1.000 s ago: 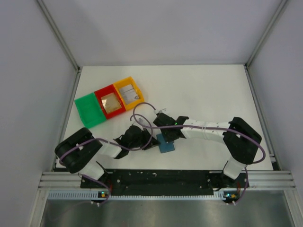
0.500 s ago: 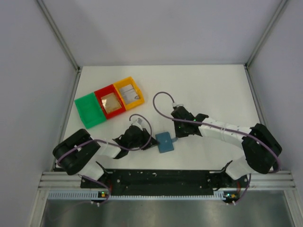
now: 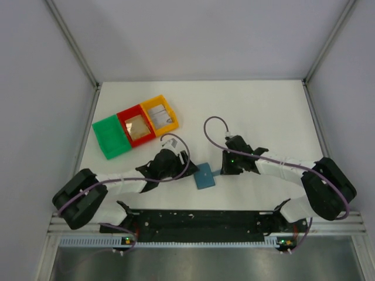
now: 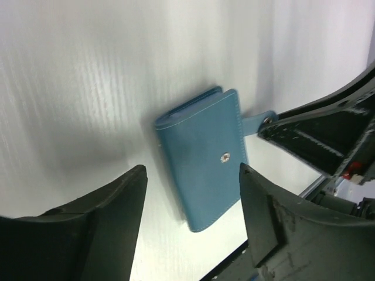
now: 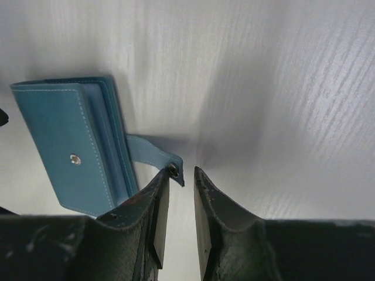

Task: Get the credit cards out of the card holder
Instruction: Open the card holder at the center of the board.

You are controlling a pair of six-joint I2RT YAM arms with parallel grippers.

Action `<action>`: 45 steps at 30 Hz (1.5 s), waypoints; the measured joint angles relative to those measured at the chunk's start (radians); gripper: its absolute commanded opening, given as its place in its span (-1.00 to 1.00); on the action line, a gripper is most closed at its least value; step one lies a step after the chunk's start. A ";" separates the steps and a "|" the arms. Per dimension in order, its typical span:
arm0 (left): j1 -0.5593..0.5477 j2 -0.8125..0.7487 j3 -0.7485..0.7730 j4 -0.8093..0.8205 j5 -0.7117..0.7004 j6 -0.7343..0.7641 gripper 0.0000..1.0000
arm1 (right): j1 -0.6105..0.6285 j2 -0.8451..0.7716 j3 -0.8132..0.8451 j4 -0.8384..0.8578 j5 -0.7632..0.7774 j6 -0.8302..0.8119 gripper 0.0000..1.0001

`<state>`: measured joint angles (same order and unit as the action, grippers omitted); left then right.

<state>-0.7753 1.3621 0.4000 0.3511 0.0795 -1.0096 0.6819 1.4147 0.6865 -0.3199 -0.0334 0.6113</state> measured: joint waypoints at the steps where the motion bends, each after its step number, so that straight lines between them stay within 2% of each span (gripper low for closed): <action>1: -0.004 -0.019 0.016 -0.033 -0.012 0.022 0.60 | -0.005 -0.003 -0.006 0.014 -0.013 0.002 -0.53; 3: -0.026 -0.057 0.066 -0.111 -0.054 0.077 0.74 | -0.022 -0.008 -0.027 0.064 -0.050 0.011 -0.53; 6: -0.084 -0.087 0.146 -0.201 -0.121 0.154 0.84 | -0.058 -0.012 -0.066 0.135 -0.102 0.026 -0.47; 10: -0.194 -0.094 0.233 -0.297 -0.218 0.240 0.86 | -0.124 -0.035 -0.144 0.248 -0.187 0.057 -0.45; 13: -0.287 -0.081 0.288 -0.381 -0.303 0.296 0.87 | -0.157 -0.042 -0.184 0.323 -0.244 0.074 -0.52; 15: -0.337 -0.053 0.329 -0.428 -0.355 0.327 0.87 | -0.163 -0.042 -0.199 0.357 -0.274 0.076 -0.66; 18: -0.410 0.011 0.407 -0.501 -0.440 0.373 0.87 | -0.164 -0.037 -0.211 0.402 -0.317 0.079 -1.00; 26: -0.563 0.266 0.672 -0.676 -0.628 0.464 0.85 | -0.187 -0.032 -0.266 0.488 -0.357 0.112 -1.00; 35: -0.608 0.476 0.822 -0.861 -0.754 0.473 0.73 | -0.200 -0.032 -0.299 0.523 -0.365 0.150 -1.00; 45: -0.607 0.504 0.850 -0.975 -0.817 0.435 0.60 | -0.201 -0.033 -0.303 0.522 -0.364 0.159 -1.00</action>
<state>-1.3827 1.8660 1.2503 -0.6239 -0.7372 -0.5751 0.4808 1.3815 0.3840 0.2020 -0.3973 0.7708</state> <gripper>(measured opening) 0.816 0.020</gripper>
